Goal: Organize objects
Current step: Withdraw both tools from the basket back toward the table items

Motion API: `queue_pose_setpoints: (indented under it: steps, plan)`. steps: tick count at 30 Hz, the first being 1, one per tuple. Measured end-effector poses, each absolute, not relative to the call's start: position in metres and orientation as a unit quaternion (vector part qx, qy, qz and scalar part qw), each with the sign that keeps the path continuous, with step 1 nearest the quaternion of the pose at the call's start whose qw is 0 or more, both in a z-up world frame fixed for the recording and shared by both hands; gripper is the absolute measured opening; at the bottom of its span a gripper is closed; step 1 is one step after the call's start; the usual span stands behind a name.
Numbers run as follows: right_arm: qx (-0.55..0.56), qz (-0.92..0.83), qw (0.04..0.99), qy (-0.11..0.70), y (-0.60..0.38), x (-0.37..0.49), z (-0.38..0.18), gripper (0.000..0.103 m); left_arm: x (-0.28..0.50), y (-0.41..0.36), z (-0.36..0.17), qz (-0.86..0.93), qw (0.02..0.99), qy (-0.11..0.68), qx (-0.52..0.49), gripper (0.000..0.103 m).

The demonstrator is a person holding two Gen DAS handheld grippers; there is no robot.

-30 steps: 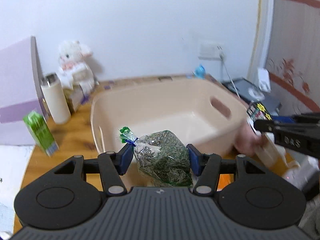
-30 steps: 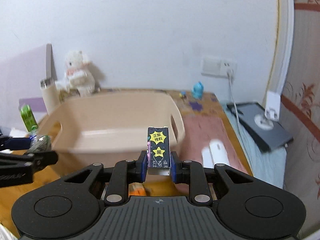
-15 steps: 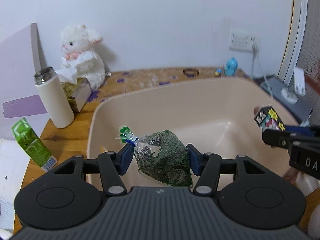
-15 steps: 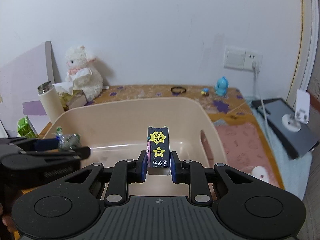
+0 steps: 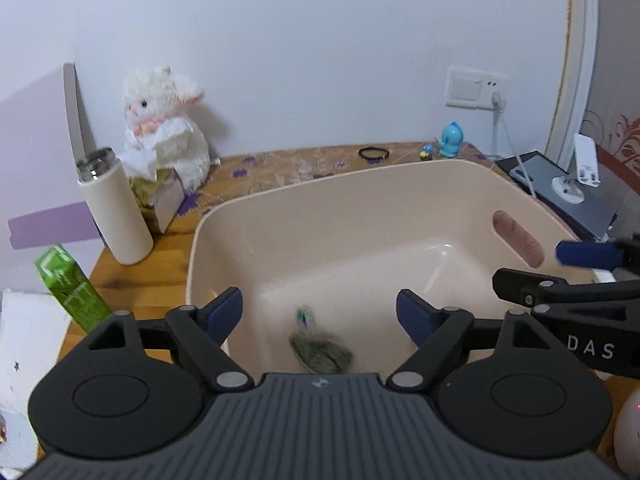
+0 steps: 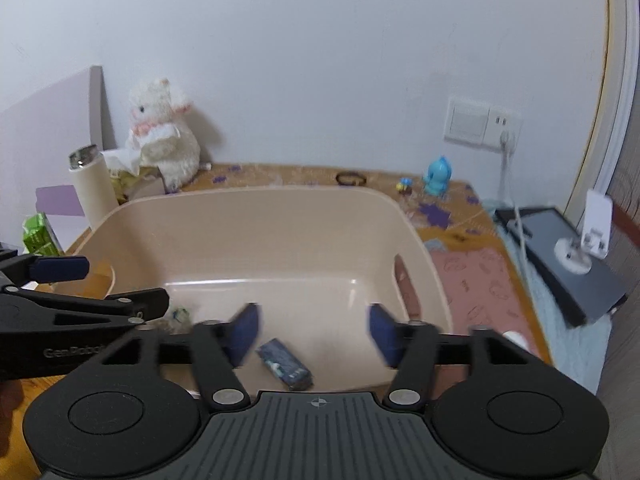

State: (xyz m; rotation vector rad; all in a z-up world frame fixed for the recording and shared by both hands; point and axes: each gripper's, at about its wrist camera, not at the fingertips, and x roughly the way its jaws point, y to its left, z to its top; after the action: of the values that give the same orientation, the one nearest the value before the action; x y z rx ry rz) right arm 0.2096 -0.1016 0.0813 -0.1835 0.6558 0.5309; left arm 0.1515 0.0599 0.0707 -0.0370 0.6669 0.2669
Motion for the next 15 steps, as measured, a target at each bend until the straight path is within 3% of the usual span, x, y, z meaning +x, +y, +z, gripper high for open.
queue_pose_setpoints:
  steps: [5,10,15]
  plan:
    - [-0.089,0.266,0.907,0.313,-0.119,0.192,0.089,0.082,0.126,0.055,0.079,0.127,0.942,0.31,-0.001,0.093]
    - [-0.098,0.269,0.909,0.303,-0.135,0.17,0.086,0.103,0.105,0.057,0.077,0.116,0.941,0.319,-0.011,0.094]
    - [-0.129,0.293,0.898,0.301,-0.142,0.148,0.073,0.103,0.084,0.054,0.061,0.111,0.938,0.327,-0.005,0.095]
